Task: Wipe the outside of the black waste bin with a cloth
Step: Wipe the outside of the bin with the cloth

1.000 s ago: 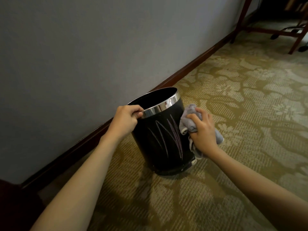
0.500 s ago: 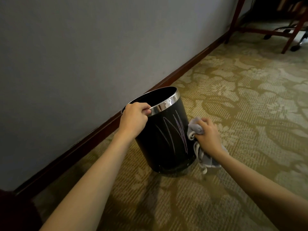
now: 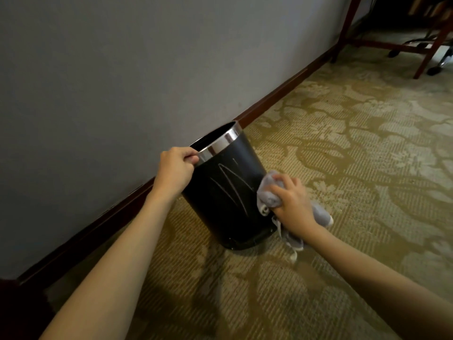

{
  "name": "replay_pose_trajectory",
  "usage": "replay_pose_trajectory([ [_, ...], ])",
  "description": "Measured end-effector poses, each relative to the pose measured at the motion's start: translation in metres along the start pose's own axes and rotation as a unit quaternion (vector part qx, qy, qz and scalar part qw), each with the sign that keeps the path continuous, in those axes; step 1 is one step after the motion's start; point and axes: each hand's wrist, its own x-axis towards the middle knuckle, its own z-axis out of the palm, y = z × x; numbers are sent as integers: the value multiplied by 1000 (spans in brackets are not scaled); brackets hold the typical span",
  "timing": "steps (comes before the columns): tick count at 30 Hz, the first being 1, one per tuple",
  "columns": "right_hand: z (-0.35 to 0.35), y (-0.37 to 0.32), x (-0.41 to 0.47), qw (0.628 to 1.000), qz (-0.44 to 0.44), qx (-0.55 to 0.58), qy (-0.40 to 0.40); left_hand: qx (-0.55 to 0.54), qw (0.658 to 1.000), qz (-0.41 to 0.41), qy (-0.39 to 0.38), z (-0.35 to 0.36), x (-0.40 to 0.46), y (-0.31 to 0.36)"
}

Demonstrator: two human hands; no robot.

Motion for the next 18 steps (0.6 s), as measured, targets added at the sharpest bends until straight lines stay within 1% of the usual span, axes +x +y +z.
replay_pose_trajectory([
  [3, 6, 11, -21, 997, -13, -40, -65, -12, 1000, -24, 10, -5, 1, -11],
  [6, 1, 10, -8, 995, -12, -68, -76, -14, 1000, -22, 1, -5, -2, -16],
  [9, -7, -4, 21, 998, -17, -48, -42, -25, 1000, -5, 3, 0, -4, -13],
  [14, -22, -39, 75, 998, -57, 15, 36, -5, 1000, 14, 20, 13, -4, -6],
  [16, -24, -45, 83, 996, -65, 26, 60, 0, 999, 20, 25, 15, -5, -5],
  [18, -22, -44, 79, 995, -64, 34, 65, -2, 999, 24, 25, 16, -5, -5],
])
